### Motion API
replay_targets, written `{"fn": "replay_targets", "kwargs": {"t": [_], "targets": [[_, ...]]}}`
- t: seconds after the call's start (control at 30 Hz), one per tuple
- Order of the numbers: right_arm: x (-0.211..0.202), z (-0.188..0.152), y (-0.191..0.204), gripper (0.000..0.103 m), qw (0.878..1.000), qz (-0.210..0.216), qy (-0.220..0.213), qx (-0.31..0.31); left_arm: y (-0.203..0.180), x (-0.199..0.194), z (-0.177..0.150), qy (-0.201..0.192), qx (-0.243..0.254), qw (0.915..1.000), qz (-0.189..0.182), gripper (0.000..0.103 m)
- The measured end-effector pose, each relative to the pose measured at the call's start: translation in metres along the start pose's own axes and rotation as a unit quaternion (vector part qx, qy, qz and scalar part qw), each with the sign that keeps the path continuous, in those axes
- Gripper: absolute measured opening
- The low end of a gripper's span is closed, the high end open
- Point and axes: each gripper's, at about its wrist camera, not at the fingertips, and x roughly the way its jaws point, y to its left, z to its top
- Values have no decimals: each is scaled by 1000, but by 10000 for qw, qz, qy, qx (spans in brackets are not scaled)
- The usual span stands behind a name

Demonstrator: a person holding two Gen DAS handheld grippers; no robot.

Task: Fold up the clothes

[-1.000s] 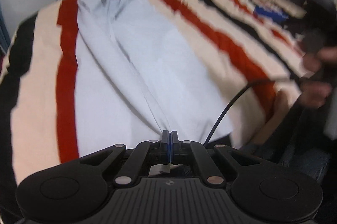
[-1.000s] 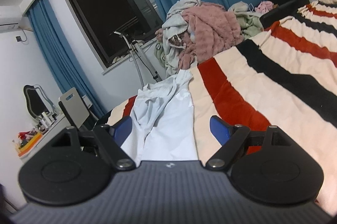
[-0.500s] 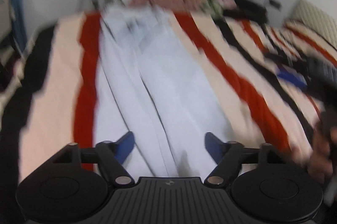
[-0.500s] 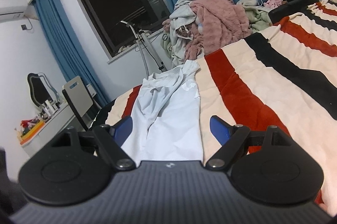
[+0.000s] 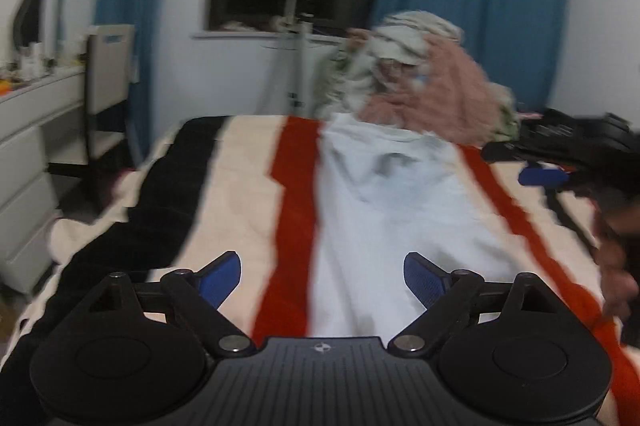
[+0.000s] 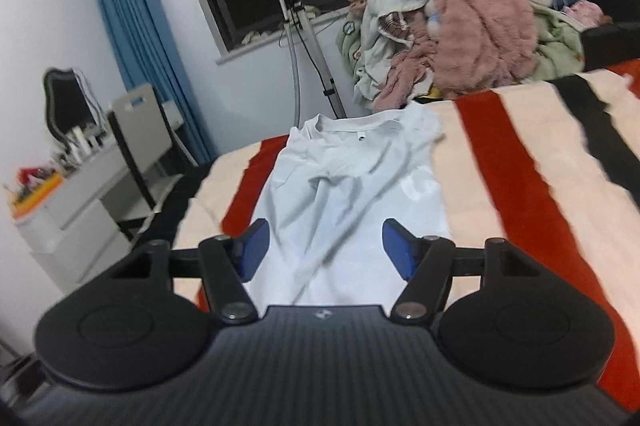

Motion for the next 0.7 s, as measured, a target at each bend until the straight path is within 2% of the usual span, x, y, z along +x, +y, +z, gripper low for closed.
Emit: {"fn": "replay_targets", "kwargs": {"t": [0.13,0.27,0.3,0.33,0.4,0.5,0.6,0.7], "targets": [[84,6,11,66,9999,24,111,23,18,33,-1,71,-507,9987,-51,90],[147,4,19,66,9983,-461,338,-126,33,65,-3,249,-775,9966,-85,90],[157,2,22,58,9973,-617,294,-283,36,71,-5,289,-818,9962,-108,90],[165,0,23,35,9964,-689,284,-401,39,74,-6,326,-854,9957,-151,90],[168,-2,21,8,9959,-740,188,-480,44,81,-9,402,-926,9946,-237,90],[153,-7,14,7,9938,-982,-243,-462,48,86,-10,436,-984,9937,-317,90],[136,-14,2,7,9813,-1649,-735,-664,48,87,-12,419,-1024,9930,-404,90],[134,-17,-20,8,9818,-1799,-532,-284,44,85,-12,424,-971,9935,-418,90]]}}
